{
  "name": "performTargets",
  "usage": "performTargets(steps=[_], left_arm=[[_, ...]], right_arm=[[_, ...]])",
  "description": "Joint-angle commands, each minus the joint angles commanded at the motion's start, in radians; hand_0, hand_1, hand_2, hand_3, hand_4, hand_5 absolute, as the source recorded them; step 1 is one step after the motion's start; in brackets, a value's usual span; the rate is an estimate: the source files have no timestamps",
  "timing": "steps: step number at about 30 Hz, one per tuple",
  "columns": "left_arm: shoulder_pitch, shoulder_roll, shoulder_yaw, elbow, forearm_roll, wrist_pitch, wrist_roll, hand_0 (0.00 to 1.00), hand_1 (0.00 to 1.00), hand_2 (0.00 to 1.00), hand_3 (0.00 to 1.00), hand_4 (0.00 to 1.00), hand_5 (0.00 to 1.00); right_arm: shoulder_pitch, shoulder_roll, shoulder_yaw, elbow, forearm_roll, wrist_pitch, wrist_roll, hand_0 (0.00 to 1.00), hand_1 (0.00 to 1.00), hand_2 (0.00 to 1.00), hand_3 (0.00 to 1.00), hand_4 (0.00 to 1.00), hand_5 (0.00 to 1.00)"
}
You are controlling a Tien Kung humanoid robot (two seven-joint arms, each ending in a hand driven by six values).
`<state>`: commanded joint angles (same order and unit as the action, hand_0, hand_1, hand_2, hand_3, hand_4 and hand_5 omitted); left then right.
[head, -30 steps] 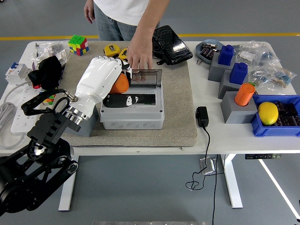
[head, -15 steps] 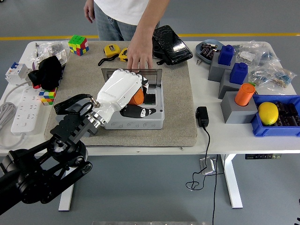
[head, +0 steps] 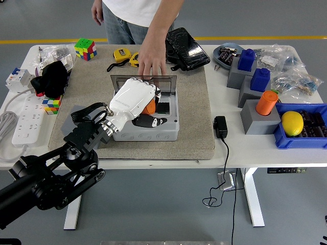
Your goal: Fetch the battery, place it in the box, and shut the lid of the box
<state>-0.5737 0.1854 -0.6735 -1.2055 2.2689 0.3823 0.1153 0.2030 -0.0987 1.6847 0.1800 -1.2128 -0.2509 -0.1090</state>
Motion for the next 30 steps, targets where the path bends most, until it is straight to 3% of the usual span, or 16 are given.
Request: performTargets(steps=[5,21,30], left_arm=[[-0.024,-0.028,0.002,0.044,0.000,-0.001,-0.007,0.111,0.139,0.161,0.142,0.617,0.280],[-0.051,-0.105,0.007,0.083,0.000,0.007,-0.012,0.116,0.145,0.166,0.146,0.609,0.288],[-0.060,-0.118,0.018,0.152,0.000,0.032,-0.040,0.119,0.146,0.166,0.147,0.608,0.289]], right_arm=[[0.003,0.002,-0.007,0.000,0.004,0.000,0.002,0.836,0.809,0.771,0.792,0.998,0.998],[0.004,0.002,-0.004,0.000,-0.005,0.001,-0.001,0.836,0.809,0.769,0.792,0.998,0.998],[0.003,0.005,-0.010,0.000,-0.002,0.000,0.000,0.835,0.809,0.769,0.791,0.998,0.998]])
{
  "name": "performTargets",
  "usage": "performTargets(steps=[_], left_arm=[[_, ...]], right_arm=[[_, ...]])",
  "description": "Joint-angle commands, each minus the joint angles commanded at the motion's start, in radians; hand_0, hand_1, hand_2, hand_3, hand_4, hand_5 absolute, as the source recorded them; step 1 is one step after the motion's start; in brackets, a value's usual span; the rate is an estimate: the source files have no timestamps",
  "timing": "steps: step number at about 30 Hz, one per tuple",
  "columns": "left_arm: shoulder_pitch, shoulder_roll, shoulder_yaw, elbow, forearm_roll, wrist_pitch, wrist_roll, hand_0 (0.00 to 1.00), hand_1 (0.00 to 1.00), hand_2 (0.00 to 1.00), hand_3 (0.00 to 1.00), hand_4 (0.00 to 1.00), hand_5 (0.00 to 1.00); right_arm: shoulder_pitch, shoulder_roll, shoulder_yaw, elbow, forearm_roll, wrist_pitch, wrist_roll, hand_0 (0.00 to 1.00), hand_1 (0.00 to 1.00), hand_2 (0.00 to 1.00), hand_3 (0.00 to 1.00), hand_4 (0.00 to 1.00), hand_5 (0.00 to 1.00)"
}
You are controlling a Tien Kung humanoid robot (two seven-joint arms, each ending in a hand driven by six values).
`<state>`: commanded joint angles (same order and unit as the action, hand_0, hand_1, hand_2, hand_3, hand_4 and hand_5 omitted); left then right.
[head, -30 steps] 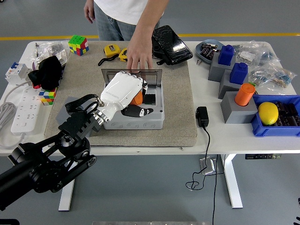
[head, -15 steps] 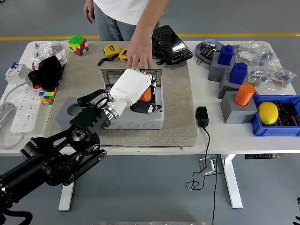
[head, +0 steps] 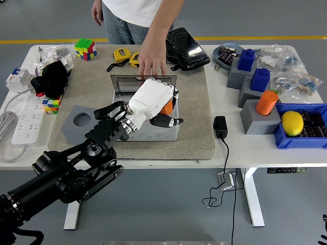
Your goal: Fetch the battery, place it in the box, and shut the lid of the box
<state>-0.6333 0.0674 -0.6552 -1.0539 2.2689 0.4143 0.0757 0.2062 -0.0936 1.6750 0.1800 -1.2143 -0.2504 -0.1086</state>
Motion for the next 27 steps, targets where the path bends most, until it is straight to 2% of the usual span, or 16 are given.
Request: performTargets(steps=[12,24,25,27], left_arm=[[-0.010,-0.019,-0.018,0.070,0.000,0.023,-0.028,0.120,0.148,0.167,0.148,0.602,0.297],[-0.005,-0.022,-0.022,0.073,0.000,0.024,-0.044,0.136,0.165,0.179,0.157,0.602,0.304],[-0.005,-0.022,-0.021,0.072,0.000,0.024,-0.045,0.166,0.216,0.213,0.192,0.623,0.313],[-0.005,-0.022,-0.021,0.072,0.000,0.021,-0.047,0.166,0.216,0.213,0.192,0.623,0.313]], right_arm=[[0.000,0.002,-0.004,0.000,0.003,0.002,0.001,0.834,0.808,0.768,0.789,0.998,0.998],[-0.001,0.000,-0.004,0.000,0.003,0.004,-0.002,0.834,0.806,0.766,0.789,0.998,0.998],[-0.001,0.000,-0.006,0.000,0.005,0.004,-0.001,0.832,0.805,0.766,0.788,0.998,0.998],[-0.001,0.000,-0.007,0.000,0.006,0.005,-0.001,0.832,0.805,0.766,0.788,0.998,0.998]])
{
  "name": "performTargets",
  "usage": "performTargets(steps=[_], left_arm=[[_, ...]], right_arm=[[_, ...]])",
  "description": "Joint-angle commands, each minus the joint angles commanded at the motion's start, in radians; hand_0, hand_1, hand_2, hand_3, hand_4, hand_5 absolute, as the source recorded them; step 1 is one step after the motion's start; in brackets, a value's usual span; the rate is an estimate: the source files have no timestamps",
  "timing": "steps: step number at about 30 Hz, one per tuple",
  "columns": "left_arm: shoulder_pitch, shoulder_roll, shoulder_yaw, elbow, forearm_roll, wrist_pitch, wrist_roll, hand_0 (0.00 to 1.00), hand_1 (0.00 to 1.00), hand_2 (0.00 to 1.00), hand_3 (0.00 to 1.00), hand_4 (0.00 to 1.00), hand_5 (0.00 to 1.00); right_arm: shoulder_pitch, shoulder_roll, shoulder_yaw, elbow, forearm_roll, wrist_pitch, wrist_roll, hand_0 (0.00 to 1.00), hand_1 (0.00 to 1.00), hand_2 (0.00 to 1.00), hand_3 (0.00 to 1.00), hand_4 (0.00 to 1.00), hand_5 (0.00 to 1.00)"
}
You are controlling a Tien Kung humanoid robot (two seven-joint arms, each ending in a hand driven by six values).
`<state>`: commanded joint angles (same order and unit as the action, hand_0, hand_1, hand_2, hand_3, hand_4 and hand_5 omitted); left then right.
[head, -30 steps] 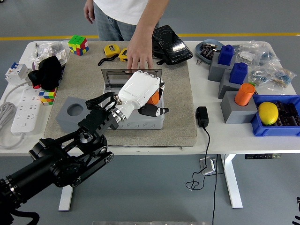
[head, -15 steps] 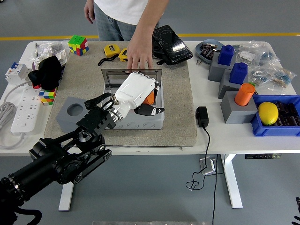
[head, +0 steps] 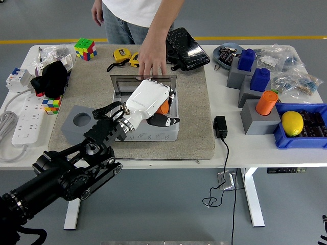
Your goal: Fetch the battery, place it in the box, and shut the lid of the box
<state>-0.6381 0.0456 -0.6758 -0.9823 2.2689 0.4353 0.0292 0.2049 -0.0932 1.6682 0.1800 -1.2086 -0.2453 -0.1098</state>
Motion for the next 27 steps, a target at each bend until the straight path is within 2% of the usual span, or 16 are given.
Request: performTargets(steps=[3,4,15,16,21,22,27], left_arm=[[0.001,-0.001,-0.001,0.002,0.000,-0.004,-0.004,0.166,0.216,0.213,0.192,0.623,0.313],[0.001,-0.002,-0.001,0.003,0.000,-0.005,-0.005,0.215,0.259,0.251,0.244,0.700,0.340],[0.001,-0.008,0.004,0.007,0.000,-0.001,-0.007,0.235,0.298,0.261,0.260,0.711,0.344],[0.001,-0.009,0.005,0.007,0.000,0.001,-0.005,0.261,0.347,0.265,0.260,0.731,0.376],[-0.002,-0.013,0.005,0.014,0.000,0.003,0.002,0.261,0.347,0.265,0.260,0.731,0.376],[-0.002,-0.014,0.005,0.016,0.000,0.004,0.002,0.312,0.437,0.305,0.307,0.732,0.382],[-0.003,-0.012,0.003,0.019,0.000,0.010,0.014,0.312,0.437,0.305,0.307,0.732,0.382]], right_arm=[[0.000,0.000,-0.003,0.000,0.003,0.000,0.000,0.832,0.805,0.766,0.788,0.998,0.998],[0.000,0.000,-0.003,0.000,0.003,0.000,0.000,0.832,0.805,0.766,0.787,0.998,0.998],[-0.001,-0.003,-0.008,0.000,0.005,0.002,-0.002,0.832,0.804,0.766,0.787,0.998,0.998],[-0.001,-0.003,-0.009,0.000,0.006,0.002,-0.003,0.831,0.804,0.765,0.787,0.998,0.998],[-0.001,-0.004,-0.012,0.000,0.009,0.004,-0.003,0.831,0.804,0.765,0.787,0.998,0.998],[-0.001,-0.004,-0.013,0.000,0.010,0.004,-0.002,0.831,0.803,0.764,0.787,0.998,0.998],[-0.001,-0.003,-0.014,0.000,0.012,0.006,-0.002,0.831,0.803,0.764,0.787,0.998,0.998]])
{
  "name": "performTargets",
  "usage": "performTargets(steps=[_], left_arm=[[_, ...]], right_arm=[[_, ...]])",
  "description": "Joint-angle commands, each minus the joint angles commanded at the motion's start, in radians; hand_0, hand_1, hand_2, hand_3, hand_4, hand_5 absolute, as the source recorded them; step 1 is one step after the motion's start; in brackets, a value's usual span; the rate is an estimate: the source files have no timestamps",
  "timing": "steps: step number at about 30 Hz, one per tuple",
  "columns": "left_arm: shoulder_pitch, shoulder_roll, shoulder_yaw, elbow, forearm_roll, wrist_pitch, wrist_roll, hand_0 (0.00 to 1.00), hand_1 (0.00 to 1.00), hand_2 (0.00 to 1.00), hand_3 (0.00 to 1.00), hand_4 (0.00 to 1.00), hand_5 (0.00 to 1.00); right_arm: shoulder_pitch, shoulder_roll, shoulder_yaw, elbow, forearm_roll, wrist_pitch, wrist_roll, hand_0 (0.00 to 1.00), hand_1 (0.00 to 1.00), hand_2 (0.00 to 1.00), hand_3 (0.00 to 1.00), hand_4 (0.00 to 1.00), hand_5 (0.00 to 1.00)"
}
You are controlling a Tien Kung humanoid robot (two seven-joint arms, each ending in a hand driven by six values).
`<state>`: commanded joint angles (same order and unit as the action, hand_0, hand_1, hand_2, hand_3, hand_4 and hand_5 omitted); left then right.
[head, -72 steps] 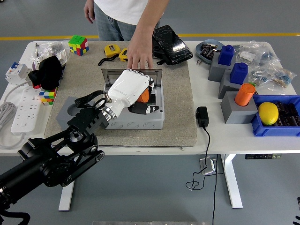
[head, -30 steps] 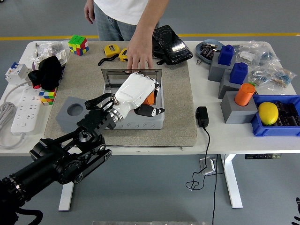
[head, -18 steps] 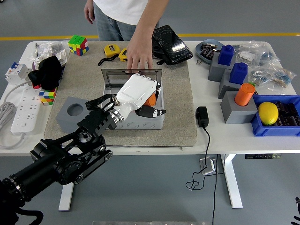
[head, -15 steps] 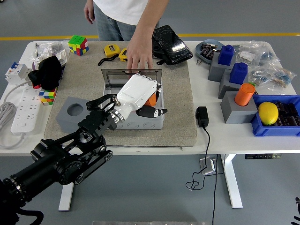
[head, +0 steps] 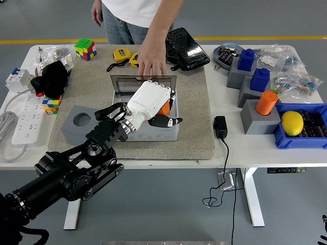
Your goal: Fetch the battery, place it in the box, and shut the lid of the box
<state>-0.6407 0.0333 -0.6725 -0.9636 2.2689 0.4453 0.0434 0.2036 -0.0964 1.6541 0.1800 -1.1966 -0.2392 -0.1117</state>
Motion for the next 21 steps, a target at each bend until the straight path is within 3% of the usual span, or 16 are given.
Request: performTargets(steps=[1,6,7,12,13,18,19,21], left_arm=[[0.000,0.000,-0.001,-0.002,0.000,-0.001,0.004,0.440,0.613,0.448,0.421,0.775,0.423],[-0.001,0.002,-0.004,-0.007,0.000,-0.006,0.032,0.440,0.613,0.448,0.421,0.775,0.423],[-0.002,0.002,-0.004,-0.007,0.000,-0.008,0.035,0.535,0.749,0.668,0.528,0.824,0.470],[0.000,0.001,-0.001,-0.008,0.000,-0.009,0.039,0.535,0.749,0.668,0.528,0.824,0.470],[0.002,0.002,-0.001,-0.010,0.000,-0.010,0.039,0.917,0.998,0.981,0.836,0.912,0.505],[0.009,0.017,-0.014,-0.057,0.000,-0.009,0.044,0.917,0.998,0.981,0.836,0.912,0.505],[0.013,0.019,-0.024,-0.073,0.000,-0.009,0.043,0.998,0.998,0.998,0.998,0.998,0.589],[0.025,0.025,-0.055,-0.114,0.000,-0.007,0.030,0.998,0.998,0.998,0.998,0.998,0.589]], right_arm=[[0.000,0.000,0.001,0.000,-0.001,0.001,-0.001,0.831,0.801,0.763,0.787,0.998,0.998],[0.001,0.000,0.000,0.000,0.000,0.002,0.000,0.831,0.801,0.763,0.787,0.998,0.998],[0.002,0.000,0.001,0.000,0.000,0.002,0.000,0.831,0.801,0.763,0.786,0.998,0.998],[0.003,-0.001,-0.002,0.000,0.003,0.002,0.000,0.831,0.801,0.763,0.786,0.998,0.998],[0.002,-0.001,-0.002,0.000,0.004,0.002,0.000,0.830,0.800,0.761,0.786,0.998,0.998],[0.001,0.000,0.000,0.000,0.004,0.004,0.000,0.830,0.800,0.761,0.786,0.998,0.998],[0.001,0.000,0.002,0.000,0.002,0.004,-0.001,0.830,0.799,0.759,0.786,0.998,0.998],[0.000,0.002,0.002,0.000,0.005,0.004,0.001,0.830,0.799,0.759,0.786,0.998,0.998]])
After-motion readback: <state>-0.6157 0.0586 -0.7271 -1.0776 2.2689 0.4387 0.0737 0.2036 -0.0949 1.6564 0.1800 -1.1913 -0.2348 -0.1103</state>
